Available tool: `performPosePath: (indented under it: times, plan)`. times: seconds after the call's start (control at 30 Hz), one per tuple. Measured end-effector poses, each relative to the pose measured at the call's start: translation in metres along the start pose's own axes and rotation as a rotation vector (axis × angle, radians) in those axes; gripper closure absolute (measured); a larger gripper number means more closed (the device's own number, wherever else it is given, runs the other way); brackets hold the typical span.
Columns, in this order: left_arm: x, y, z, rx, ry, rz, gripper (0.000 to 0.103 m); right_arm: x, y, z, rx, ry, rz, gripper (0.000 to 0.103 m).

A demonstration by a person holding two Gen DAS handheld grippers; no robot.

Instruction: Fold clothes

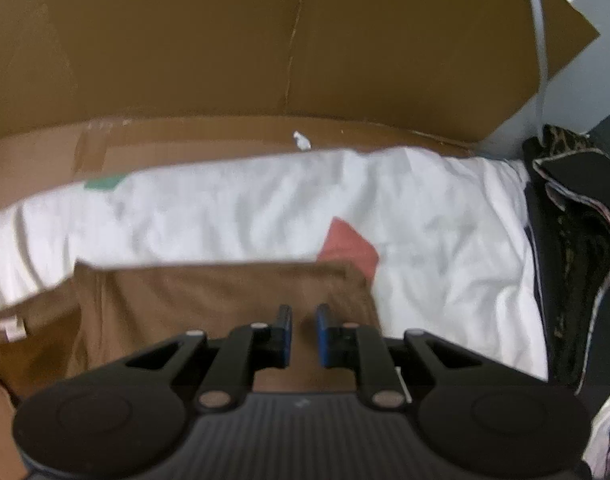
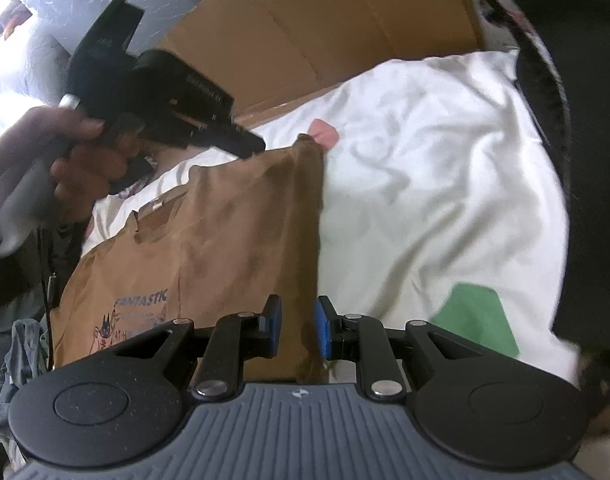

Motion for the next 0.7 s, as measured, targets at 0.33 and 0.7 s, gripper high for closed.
performPosePath:
  times: [0.33,0.7]
  plan:
    - [-0.020,0.032,0.014,0.006,-0.116,-0.005,0.090,0.021,0.030,0.011,0.006,-0.119,-0.008,0.084]
    - [-0.034,-0.013,0.037,0.023,-0.108,-0.058,0.075,0.040,0.072,0.008,-0.037,-0.203,0.033,0.096]
Point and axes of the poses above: each gripper's, at about its wrist camera, not at the fingertips, and y roughly the way its jaws point, z to its left, x to its top, the point moved 9 cm from there along y, roughly the way its jaws point, and after that the axes turned 2 degrees about y, right-handed, at the moved point
